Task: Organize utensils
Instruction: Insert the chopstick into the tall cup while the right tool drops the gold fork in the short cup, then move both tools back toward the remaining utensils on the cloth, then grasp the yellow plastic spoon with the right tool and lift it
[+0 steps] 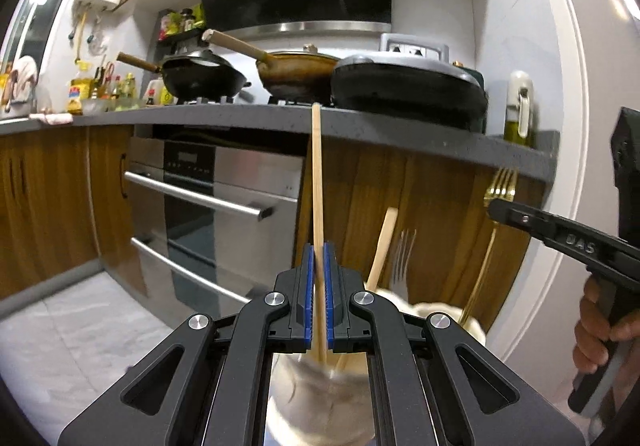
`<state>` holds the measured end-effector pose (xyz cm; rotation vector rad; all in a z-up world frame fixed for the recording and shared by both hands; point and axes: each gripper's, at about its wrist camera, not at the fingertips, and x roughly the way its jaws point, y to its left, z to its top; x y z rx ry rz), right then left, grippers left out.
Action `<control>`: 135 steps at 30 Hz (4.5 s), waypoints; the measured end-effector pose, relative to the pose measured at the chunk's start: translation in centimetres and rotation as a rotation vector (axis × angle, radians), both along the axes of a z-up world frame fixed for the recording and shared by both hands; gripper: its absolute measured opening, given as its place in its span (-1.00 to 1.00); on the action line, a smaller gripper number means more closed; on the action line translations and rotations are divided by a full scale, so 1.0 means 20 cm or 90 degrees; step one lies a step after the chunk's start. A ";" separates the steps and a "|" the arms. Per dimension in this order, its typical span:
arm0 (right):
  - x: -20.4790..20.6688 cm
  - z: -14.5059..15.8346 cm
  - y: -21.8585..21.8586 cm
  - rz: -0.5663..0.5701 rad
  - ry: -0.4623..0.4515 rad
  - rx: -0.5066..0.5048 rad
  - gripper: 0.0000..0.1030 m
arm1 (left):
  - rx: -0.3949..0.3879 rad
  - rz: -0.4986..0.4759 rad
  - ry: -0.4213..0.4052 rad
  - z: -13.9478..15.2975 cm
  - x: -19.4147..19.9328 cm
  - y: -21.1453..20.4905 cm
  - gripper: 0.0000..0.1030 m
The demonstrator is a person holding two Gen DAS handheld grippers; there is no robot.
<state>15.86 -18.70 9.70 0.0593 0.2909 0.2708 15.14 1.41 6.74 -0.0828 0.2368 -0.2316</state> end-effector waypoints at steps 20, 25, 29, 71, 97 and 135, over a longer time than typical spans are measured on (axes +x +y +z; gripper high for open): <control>0.07 -0.11 0.02 0.003 0.058 -0.008 -0.94 | 0.010 0.002 0.037 -0.02 -0.09 0.08 -0.21; 0.10 -0.12 0.01 -0.005 0.068 -0.002 -0.90 | 0.008 0.004 0.037 -0.02 -0.11 0.10 0.01; 0.11 -0.13 -0.01 -0.008 0.075 0.008 -0.56 | 0.016 0.004 0.037 -0.02 -0.12 0.10 0.02; -0.55 -0.44 0.12 0.112 0.189 -0.080 0.89 | 0.081 0.120 0.262 -0.31 -0.60 0.30 0.87; -0.64 -0.70 0.79 0.166 0.371 -0.119 -0.71 | -0.010 0.205 0.259 -0.34 -0.92 0.53 0.87; -0.66 -0.43 0.23 0.134 0.248 0.026 -0.81 | 0.030 0.087 0.397 -0.49 -0.72 0.15 0.73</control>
